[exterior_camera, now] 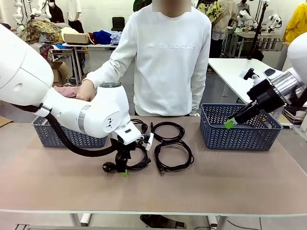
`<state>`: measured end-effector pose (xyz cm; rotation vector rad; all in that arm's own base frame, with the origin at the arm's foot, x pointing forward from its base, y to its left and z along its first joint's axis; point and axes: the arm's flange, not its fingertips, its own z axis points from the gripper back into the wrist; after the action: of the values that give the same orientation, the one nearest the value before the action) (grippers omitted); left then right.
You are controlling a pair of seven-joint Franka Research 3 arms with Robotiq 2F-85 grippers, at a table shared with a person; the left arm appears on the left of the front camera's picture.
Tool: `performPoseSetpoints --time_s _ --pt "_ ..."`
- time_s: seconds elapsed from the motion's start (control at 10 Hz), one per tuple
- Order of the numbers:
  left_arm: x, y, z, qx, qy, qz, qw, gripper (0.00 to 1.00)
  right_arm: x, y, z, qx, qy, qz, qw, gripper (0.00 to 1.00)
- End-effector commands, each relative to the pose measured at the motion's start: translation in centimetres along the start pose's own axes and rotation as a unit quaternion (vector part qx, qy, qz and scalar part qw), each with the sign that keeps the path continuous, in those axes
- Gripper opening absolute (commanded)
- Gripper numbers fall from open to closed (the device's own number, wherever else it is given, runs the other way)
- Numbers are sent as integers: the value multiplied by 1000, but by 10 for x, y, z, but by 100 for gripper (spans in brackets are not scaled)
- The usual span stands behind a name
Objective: Organize the cables according to human instructions.
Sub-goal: Pick up a bundle of cables and place it in the basket indicated by the human.
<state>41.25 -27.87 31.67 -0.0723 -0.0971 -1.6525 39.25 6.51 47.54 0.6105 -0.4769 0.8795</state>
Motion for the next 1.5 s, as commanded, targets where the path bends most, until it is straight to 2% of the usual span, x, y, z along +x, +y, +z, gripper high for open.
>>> performPoseSetpoints --time_s 0.0,0.3,0.4,0.5,0.6,0.7,0.8,0.9,1.0,1.1,1.2,1.3,1.4 --pt "6 7 -2 3 8 4 1000 100 2 -2 1 8 -16 8 1000 100" --pt "8 11 -2 1 11 4 1000 74 2 -2 1 8 -16 8 1000 100" --pt "7 10 -2 0 13 4 1000 68 2 -2 1 8 -16 8 1000 100" --pt "7 10 -2 -2 13 4 1000 69 2 -2 1 8 -16 8 1000 100" --pt "6 11 -3 -3 15 4 1000 52 2 -2 1 8 -16 8 1000 100" --pt "6 11 -3 -6 15 4 1000 53 2 -2 1 8 -16 8 1000 100" --pt "5 12 -3 -11 14 4 1000 36 2 -2 1 8 -16 8 1000 100" --pt "4 12 -2 -14 14 4 1000 37 2 -2 1 8 -16 8 1000 100" --pt "4 12 -2 -16 13 4 1000 20 2 -2 1 8 -16 8 1000 100" --pt "4 12 -1 -18 12 4 1000 20 2 -2 1 8 -16 8 1000 100" --pt "4 11 1 -21 12 1 1000 3 2 -2 1 8 -16 8 1000 100" --pt "3 10 4 -22 12 0 1000 20 2 -2 1 8 -16 8 1000 100" --pt "3 10 4 -23 14 0 1000 0 2 -2 1 8 -16 8 1000 100"
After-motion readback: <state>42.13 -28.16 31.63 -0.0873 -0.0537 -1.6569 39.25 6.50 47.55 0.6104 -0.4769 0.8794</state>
